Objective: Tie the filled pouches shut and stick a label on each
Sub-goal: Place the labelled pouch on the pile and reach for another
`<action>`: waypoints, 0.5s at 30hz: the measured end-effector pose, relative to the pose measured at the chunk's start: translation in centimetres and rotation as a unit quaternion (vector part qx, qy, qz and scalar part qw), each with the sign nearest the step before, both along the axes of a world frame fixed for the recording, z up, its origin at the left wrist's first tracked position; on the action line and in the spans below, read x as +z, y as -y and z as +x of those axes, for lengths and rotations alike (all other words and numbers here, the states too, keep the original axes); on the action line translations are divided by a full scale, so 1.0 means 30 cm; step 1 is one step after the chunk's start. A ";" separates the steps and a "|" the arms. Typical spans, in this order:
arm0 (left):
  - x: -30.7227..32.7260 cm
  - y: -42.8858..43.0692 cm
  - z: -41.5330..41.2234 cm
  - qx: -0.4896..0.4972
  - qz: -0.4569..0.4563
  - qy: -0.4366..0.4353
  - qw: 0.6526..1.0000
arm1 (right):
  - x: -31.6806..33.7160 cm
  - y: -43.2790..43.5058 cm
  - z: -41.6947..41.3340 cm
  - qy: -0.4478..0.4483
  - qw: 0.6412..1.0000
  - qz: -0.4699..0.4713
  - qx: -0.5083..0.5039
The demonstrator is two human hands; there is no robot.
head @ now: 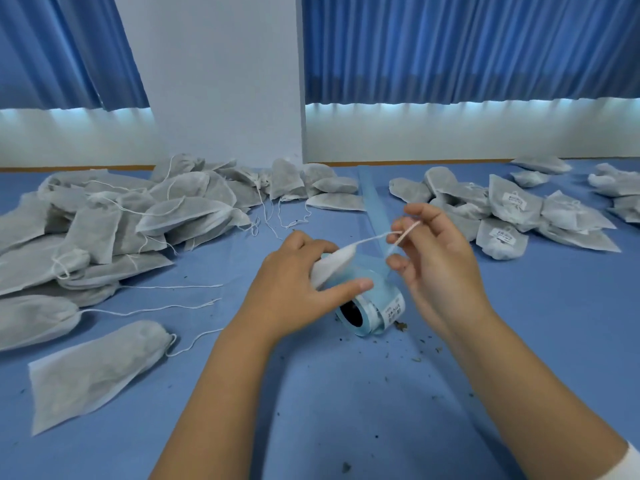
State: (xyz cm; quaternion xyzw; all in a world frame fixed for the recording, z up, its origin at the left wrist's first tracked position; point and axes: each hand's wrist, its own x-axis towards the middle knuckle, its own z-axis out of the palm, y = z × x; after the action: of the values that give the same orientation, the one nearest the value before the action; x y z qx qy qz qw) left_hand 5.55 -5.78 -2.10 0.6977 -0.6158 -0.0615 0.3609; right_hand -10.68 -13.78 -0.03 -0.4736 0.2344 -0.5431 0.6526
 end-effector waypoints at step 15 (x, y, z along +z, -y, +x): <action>-0.003 0.009 -0.040 -0.068 -0.006 -0.072 0.995 | -0.022 0.084 -0.045 -0.116 0.989 0.073 -0.049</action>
State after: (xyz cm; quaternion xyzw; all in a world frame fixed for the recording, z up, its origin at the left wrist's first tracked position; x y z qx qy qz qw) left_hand 4.36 -6.05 -2.18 0.6458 -0.6347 -0.1324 0.4032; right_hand -12.04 -16.29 -0.70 -0.4723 0.3706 -0.4976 0.6261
